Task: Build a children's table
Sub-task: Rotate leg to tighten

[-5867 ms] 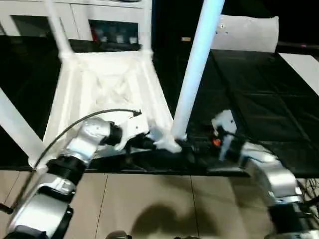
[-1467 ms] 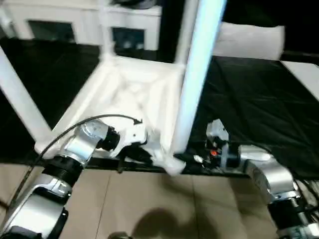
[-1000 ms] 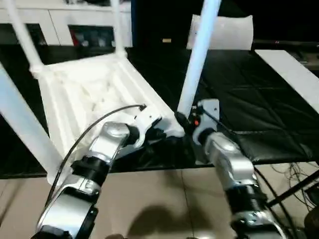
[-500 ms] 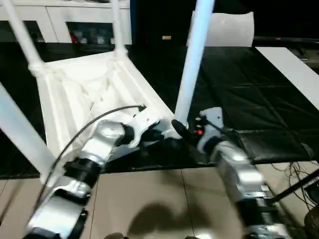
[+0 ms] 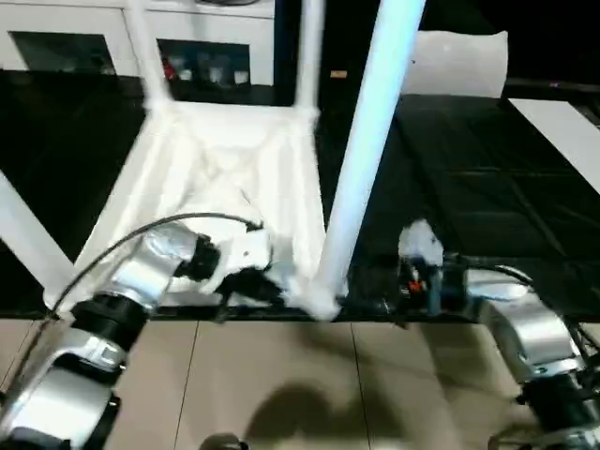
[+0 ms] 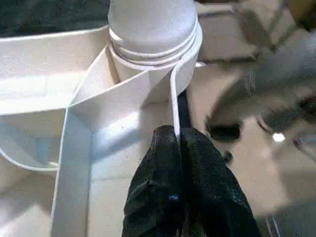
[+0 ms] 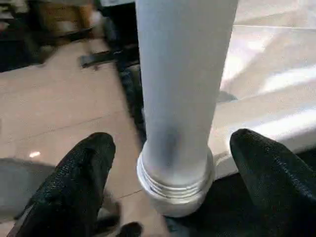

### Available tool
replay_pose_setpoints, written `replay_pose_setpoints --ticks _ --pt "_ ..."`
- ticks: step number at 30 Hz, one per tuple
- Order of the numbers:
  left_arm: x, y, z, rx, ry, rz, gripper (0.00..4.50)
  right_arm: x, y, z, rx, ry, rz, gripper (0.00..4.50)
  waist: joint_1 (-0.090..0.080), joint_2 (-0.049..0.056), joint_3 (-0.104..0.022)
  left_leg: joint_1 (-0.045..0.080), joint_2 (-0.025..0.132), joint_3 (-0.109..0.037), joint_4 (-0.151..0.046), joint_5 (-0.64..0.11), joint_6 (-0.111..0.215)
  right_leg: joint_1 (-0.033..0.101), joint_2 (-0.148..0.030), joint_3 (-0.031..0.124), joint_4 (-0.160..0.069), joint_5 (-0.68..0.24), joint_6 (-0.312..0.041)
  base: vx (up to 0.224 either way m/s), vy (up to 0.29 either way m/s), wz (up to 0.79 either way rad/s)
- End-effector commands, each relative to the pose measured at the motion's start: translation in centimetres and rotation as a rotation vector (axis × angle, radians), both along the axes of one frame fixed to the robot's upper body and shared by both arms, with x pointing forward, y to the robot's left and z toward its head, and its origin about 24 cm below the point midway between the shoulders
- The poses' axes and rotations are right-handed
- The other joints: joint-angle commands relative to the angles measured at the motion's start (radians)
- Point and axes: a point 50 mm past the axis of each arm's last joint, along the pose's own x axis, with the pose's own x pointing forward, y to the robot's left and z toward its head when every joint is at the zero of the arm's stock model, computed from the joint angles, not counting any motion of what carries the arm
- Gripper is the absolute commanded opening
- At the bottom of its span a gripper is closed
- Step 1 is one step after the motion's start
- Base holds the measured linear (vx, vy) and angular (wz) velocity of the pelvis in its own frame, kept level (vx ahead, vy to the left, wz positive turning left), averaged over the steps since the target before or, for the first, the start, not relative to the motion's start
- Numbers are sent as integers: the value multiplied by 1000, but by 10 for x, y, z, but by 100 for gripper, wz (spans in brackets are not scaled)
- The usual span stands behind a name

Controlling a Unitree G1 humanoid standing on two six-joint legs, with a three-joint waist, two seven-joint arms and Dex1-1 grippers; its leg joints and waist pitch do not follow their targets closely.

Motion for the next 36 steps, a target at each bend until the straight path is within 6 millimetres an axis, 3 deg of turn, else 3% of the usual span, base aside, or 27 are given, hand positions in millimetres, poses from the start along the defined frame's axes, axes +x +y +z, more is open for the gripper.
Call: replay_pose_setpoints --ticks 1,6,19,26,28,31,33,35,36 --pt "-12 -17 -8 62 43 -173 0 2 2 5 2 -8 64 373 -4 3 -61 4 75 -20 -63 -108 73 55 -93 80 -76 -53 -214 0 0 0" --pt "-14 -23 -7 79 40 -247 0 3 7 5 -19 32 187 331 10 2 -63 6 78 -19 -63 -106 60 52 -93 80 -73 -58 -217 0 0 0" --pt "-12 -24 -5 81 35 -261 0 3 14 4 -24 90 300 217 14 -1 -66 4 76 -19 -61 -87 60 53 -93 78 -71 -43 -213 0 0 0" --pt "-10 -21 -7 73 35 -211 0 0 17 1 8 115 295 200 15 0 -67 3 76 -20 -61 -83 60 54 -93 78 -69 -34 -214 0 0 0" --pt "-8 -20 -6 35 45 -147 0 0 18 1 44 118 223 198 16 1 -65 4 77 -19 -62 -86 57 53 -93 79 -70 -34 -213 0 0 0" --pt "-4 -20 -6 4 44 -63 0 4 21 -3 44 89 94 198 11 -2 -59 4 74 -21 -68 -133 35 53 -96 79 -83 -134 -189 0 0 0" --pt "1 -19 -5 -19 44 38 0 9 24 -8 32 66 -37 198 7 4 -54 6 72 -23 -71 -182 11 49 -99 79 -97 -258 -159 -25 -5 -2" --pt "8 -22 -5 -67 44 160 0 15 29 -13 34 68 -187 196 0 3 -46 15 69 -28 -76 -249 -24 40 -101 76 -119 -440 -109 -58 -10 -3" --pt "10 -24 -5 -93 43 204 0 18 32 -14 46 78 -247 196 -9 0 -46 12 67 -32 -77 -268 -33 42 -102 72 -126 -508 -82 -61 2 -6"
